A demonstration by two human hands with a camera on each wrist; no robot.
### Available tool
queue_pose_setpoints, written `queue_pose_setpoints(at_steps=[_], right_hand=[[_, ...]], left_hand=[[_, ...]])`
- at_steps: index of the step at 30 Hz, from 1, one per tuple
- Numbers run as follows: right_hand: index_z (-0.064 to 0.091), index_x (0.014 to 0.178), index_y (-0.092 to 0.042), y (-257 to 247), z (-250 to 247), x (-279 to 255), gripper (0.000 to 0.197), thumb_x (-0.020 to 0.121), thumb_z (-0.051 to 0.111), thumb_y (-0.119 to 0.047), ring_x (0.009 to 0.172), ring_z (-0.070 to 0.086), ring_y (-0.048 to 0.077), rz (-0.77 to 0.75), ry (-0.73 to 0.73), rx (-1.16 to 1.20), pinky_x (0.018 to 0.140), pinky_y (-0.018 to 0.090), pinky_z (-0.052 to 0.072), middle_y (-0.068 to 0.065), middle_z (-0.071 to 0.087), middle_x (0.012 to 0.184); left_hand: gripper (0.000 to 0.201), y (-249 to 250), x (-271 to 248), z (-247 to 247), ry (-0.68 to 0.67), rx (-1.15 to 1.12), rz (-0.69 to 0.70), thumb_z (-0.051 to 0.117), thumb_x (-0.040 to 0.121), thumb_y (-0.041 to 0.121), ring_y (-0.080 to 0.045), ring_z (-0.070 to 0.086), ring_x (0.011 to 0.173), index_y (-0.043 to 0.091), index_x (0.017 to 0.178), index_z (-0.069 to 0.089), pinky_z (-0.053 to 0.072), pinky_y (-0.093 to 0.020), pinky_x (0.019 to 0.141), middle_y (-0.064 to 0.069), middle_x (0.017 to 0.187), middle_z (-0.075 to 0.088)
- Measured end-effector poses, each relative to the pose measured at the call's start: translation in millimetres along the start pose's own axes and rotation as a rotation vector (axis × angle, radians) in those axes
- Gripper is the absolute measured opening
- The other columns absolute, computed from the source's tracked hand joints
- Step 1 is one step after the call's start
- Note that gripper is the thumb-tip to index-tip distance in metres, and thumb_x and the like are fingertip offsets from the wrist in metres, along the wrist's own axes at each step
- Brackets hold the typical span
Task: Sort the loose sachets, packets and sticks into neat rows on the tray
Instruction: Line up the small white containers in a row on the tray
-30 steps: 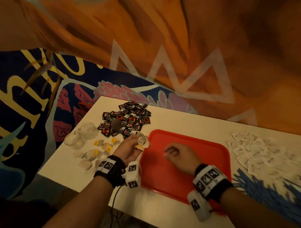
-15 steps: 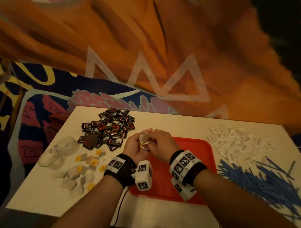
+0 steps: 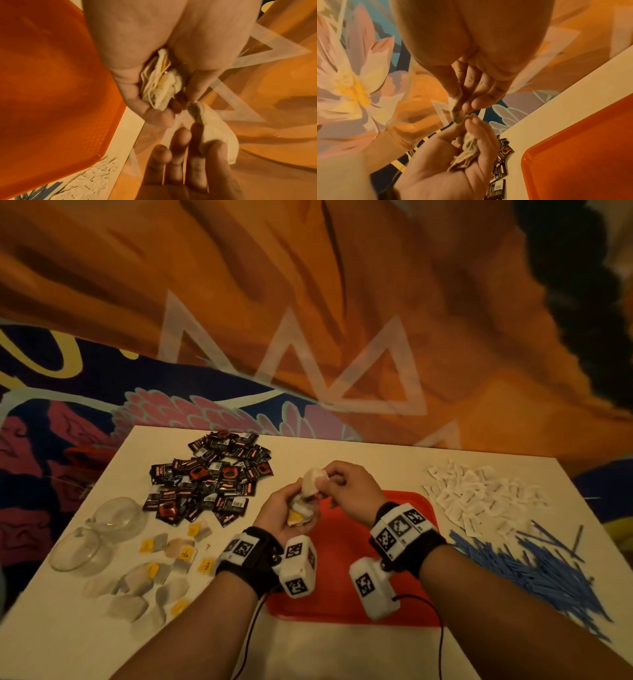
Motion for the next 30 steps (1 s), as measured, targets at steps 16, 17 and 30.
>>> queue_pose_setpoints(at_steps=[16,17,30], right_hand=[[0.068,0.073,-0.021,-11.4,-34.4,15.8,0.020,0.081,0.073,-0.004,0.067,0.061,0.015,0.029,0.077,0.128,0.071,0.039,0.054,-0.007,0.062,0.061],[0.067,0.074,-0.017,-11.4,-33.8,16.9,0.019,0.082,0.071,-0.001,0.069,0.062,0.016,0.038,0.096,0.221,0.071,0.037,0.054,-0.003,0.064,0.067],[0.067,0.067,-0.024,9.5,-12.4,25.8,0.022,0.080,0.078,-0.009,0.055,0.057,0.010,0.059,0.033,0.198,0.064,0.031,0.046,-0.011,0.061,0.052]], left_hand=[[0.014,40.0,-21.1,35.1,0.001,0.980,0.619,0.071,0.090,0.013,-0.016,0.045,0.048,0.002,0.084,0.066,0.038,-0.026,0.045,-0.015,0.063,0.055],[0.015,39.7,-19.8,34.2,0.004,0.988,0.612,0.072,0.089,0.012,-0.016,0.045,0.047,-0.001,0.084,0.065,0.038,-0.026,0.045,-0.014,0.062,0.055],[0.016,40.2,-10.4,26.0,0.044,0.811,0.572,0.064,0.094,0.020,-0.015,0.047,0.049,0.010,0.083,0.066,0.037,-0.023,0.045,-0.010,0.064,0.056]])
Point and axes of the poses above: each hand's wrist, its own x-axis towards the middle knuckle, its own z-axis out of the palm, y = z × x, the point moved 3 cm from there along x, towards the middle knuckle
